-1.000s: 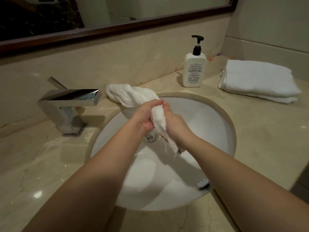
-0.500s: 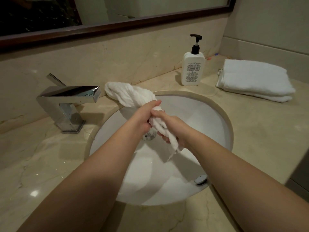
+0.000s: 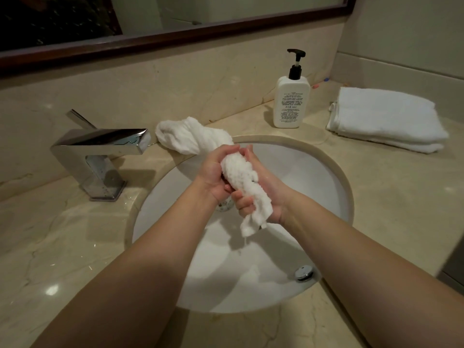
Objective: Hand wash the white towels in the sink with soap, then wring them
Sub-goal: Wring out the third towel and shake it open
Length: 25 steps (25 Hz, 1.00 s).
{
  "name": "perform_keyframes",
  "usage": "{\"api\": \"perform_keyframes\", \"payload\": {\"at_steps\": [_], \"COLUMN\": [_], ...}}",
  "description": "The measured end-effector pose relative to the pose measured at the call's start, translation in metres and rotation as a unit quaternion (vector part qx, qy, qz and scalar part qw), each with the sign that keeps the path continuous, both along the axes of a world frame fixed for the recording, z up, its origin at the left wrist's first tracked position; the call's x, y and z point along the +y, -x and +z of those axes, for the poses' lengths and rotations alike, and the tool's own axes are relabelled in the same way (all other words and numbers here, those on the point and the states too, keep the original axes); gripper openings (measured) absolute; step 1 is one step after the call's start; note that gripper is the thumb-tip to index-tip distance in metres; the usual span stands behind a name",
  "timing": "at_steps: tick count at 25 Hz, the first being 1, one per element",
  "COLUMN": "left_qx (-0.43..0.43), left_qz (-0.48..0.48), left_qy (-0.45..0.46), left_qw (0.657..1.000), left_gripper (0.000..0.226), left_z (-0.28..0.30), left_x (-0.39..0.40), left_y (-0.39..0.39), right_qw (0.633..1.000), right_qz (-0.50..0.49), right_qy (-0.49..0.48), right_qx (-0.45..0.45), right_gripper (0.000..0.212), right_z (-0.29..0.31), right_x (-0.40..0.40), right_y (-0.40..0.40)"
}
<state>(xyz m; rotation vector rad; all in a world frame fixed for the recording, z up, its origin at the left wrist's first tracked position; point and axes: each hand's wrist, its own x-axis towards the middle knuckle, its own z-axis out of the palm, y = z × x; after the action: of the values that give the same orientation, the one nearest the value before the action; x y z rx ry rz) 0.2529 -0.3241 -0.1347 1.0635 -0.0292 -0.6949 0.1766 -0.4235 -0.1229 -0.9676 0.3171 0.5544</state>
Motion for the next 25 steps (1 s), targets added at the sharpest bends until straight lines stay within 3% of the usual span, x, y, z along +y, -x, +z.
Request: {"api": "perform_keyframes", "payload": {"at_steps": [4,8,10,14,22,25], "left_qx": [0.018,0.036,0.039,0.06,0.08,0.112], "left_qz": [0.037,0.079,0.11,0.149,0.172,0.189], "left_qy": [-0.079,-0.112,-0.12,-0.121,-0.126,-0.131], "left_qw": [0.996,0.99,0.986,0.98,0.974,0.967], "left_gripper": [0.044,0.035,0.029,0.011,0.011,0.073], "left_z": [0.01,0.01,0.006,-0.005,-0.008,-0.017], "left_x": [-0.005,-0.013,-0.016,-0.02,-0.02,-0.025], "left_y": [0.002,0.001,-0.001,-0.003,0.004,0.013], "right_qw": [0.968,0.908,0.882,0.863,0.85,0.86], "right_qz": [-0.142,-0.124,-0.122,-0.146,-0.164,-0.145], "right_qy": [0.205,0.399,0.451,0.475,0.489,0.483], "right_qx": [-0.027,-0.041,-0.061,-0.09,-0.106,-0.08], "right_gripper": [0.078,0.089,0.089,0.084,0.079,0.078], "right_z": [-0.002,-0.01,-0.014,-0.018,-0.024,-0.024], "right_x": [0.015,0.015,0.014,0.015,0.019,0.011], "right_y": [-0.002,-0.009,-0.009,-0.007,-0.006,0.001]}}
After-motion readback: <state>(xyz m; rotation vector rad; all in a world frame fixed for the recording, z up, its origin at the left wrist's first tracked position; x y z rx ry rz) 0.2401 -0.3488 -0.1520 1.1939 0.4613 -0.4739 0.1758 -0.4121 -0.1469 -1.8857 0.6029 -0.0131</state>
